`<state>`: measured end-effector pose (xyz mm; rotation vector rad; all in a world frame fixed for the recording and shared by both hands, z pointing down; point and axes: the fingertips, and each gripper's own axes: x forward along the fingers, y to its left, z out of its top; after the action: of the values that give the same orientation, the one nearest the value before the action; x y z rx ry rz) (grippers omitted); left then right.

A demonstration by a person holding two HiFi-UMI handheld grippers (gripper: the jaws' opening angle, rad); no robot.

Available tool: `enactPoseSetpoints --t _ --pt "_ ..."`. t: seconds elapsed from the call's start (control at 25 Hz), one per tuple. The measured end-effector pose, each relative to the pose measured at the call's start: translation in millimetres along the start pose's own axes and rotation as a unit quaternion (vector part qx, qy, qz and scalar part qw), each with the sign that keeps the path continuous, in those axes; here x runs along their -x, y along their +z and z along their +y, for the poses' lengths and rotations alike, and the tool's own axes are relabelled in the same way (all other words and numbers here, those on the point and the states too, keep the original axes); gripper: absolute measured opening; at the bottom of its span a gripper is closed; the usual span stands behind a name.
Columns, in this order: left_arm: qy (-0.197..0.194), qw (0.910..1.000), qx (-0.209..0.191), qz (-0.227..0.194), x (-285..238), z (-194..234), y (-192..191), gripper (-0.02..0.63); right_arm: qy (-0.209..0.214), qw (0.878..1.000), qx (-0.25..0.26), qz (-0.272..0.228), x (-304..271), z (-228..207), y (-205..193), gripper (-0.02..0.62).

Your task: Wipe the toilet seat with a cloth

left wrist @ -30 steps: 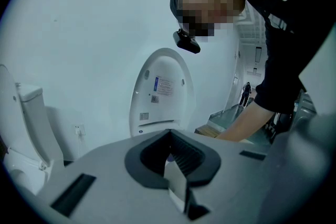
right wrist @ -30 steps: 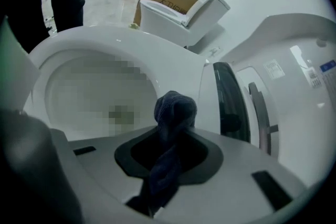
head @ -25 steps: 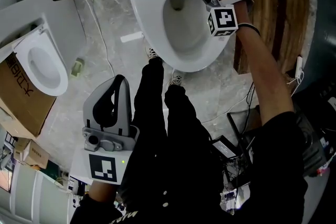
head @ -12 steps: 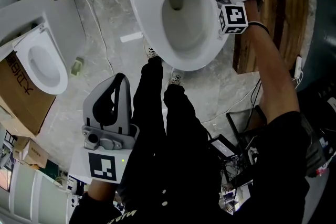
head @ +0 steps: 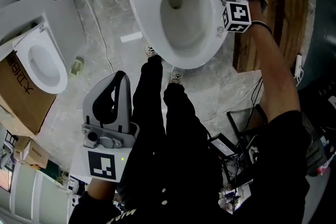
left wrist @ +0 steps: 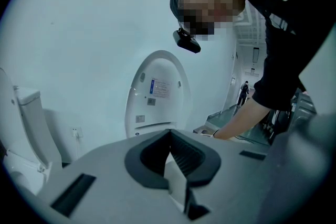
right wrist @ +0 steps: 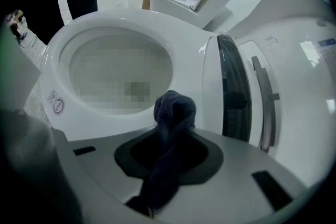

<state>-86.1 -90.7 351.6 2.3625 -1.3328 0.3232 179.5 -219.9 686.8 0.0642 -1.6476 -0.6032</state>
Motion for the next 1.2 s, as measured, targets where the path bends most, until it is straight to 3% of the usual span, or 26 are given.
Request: enactPoseSetpoints --t 0.56,1.2 --pt "-0.007 0.9999 -0.007 -0.011 2.8 -15.8 7.3 0.009 0.032 0.999 -0.024 0.022 13.7 46.9 -8.7 0.086" --pt "0.001 0.9996 -0.008 -0.027 6.4 -20.7 24.8 0.009 0.063 0.994 -0.088 0.023 30.6 98.0 0.5 0.086"
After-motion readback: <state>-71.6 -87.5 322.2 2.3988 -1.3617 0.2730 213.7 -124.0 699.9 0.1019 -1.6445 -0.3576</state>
